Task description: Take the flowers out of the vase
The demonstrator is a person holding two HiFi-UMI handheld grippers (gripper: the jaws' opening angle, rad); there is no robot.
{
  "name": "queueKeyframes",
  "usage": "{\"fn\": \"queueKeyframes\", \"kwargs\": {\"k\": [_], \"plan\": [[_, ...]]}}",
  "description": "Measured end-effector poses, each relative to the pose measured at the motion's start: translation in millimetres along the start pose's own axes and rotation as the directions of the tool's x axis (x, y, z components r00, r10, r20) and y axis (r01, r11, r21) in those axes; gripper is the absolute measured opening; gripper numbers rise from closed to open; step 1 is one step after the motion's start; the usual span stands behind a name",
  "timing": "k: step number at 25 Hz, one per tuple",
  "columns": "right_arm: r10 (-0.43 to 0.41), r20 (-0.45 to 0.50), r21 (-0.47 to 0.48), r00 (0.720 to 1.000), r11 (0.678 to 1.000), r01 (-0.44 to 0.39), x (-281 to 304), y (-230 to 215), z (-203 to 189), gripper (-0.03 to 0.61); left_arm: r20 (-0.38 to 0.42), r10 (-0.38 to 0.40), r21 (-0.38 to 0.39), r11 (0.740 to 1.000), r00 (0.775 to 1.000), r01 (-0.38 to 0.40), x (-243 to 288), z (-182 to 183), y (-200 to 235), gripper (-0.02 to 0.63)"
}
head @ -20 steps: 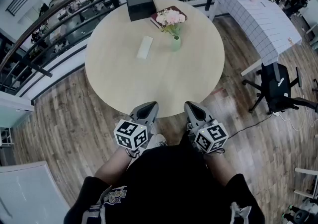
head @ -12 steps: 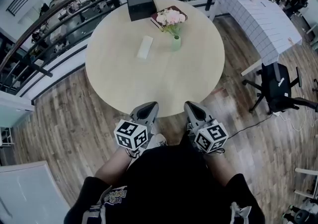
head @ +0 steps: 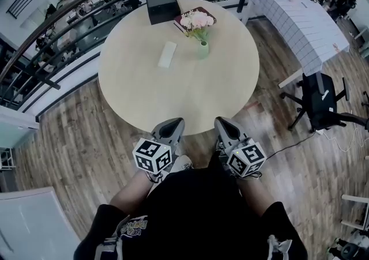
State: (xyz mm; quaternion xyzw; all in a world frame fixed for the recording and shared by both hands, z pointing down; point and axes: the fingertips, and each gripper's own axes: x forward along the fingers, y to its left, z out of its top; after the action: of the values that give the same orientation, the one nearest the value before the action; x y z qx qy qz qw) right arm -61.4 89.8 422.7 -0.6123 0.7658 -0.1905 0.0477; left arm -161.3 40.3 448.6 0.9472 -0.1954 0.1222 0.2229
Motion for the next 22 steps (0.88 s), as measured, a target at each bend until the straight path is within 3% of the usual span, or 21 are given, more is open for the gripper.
{"fn": "queueKeyframes", "kwargs": {"k": [11,22], "plan": [[0.008,0.005,-0.010,1.000,1.000,-0.008,7.2,-8.4,4.6,0.021,-0.001,0.002,0.020,1.000,1.000,-0.002,6.0,-0.8,3.2,0.008],[0.071,-0.024,-0.028,0.997,0.997,-0.072,40.6,-63.1,23.8,0.021,0.026,0.094,-0.012,0.996,0.995,-0.094,50.2,15.1,22.1,0.008]]}}
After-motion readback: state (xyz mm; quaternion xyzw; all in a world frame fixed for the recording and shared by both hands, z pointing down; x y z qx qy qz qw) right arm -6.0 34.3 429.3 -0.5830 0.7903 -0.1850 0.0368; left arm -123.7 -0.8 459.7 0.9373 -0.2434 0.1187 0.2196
